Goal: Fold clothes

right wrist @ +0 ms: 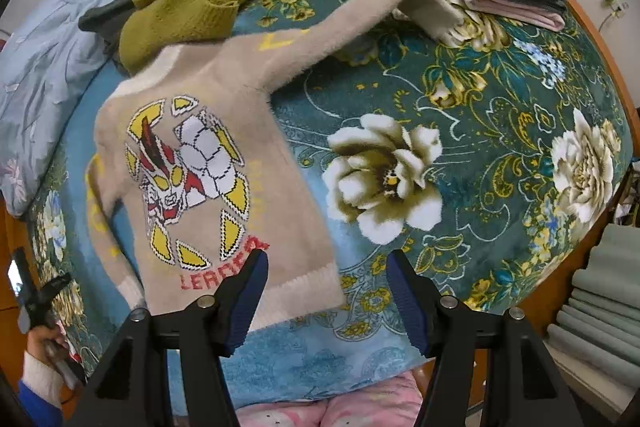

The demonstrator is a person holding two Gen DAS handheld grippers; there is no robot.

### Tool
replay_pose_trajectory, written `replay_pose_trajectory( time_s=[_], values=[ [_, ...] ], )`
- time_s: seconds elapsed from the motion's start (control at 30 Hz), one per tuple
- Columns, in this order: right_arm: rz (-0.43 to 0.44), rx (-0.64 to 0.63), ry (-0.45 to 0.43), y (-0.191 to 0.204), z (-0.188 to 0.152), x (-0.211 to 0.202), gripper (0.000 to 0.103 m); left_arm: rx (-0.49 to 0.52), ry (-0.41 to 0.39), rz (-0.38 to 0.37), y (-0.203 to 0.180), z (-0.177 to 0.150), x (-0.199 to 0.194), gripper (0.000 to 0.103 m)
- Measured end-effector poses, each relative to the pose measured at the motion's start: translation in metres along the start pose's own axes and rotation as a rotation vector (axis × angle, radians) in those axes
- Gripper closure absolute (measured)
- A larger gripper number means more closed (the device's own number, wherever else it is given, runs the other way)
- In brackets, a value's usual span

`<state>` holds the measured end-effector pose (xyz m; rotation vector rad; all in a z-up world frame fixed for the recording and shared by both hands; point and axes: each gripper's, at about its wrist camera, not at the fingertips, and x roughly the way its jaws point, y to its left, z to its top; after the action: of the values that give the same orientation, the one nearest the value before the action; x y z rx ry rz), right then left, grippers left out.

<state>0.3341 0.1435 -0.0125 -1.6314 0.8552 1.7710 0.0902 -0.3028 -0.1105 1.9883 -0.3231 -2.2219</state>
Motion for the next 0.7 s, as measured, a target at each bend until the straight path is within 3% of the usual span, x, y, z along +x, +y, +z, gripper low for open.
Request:
replay_pose_trajectory(
  time_s=[0.07, 0.13, 0.2, 0.27, 0.37, 0.47, 0.63, 0.7],
  values=[
    [0.006, 0.001, 0.006, 0.003, 0.001, 0.003, 0.038, -0.061, 0.027, -0.073, 0.020, 0.008, 0.005, 0.101],
    [0.009, 0.003, 0.010, 0.006, 0.001, 0.005, 0.038, -0.100, 0.022, -0.166, 0.019, 0.007, -0.002, 0.091],
    [0.009, 0.001, 0.017, 0.009, 0.001, 0.007, 0.038, -0.092, 0.003, -0.256, 0.003, 0.007, -0.009, 0.050],
    [0.009, -0.004, 0.022, 0.013, 0.000, 0.008, 0.038, -0.042, -0.010, -0.335, -0.023, 0.003, -0.013, 0.046],
    [0.009, -0.012, 0.018, 0.018, 0.000, 0.007, 0.038, 0.072, 0.022, -0.372, -0.071, -0.004, -0.012, 0.044],
    [0.000, -0.017, 0.013, 0.018, -0.002, 0.004, 0.037, 0.185, 0.050, -0.349, -0.114, -0.015, -0.006, 0.040],
    [-0.015, 0.014, 0.023, 0.010, -0.006, 0.005, 0.037, 0.434, 0.060, -0.082, -0.168, -0.043, 0.010, 0.040],
    [-0.016, 0.023, 0.026, 0.008, -0.006, 0.005, 0.037, 0.464, 0.048, -0.020, -0.167, -0.050, 0.012, 0.040]
  ],
)
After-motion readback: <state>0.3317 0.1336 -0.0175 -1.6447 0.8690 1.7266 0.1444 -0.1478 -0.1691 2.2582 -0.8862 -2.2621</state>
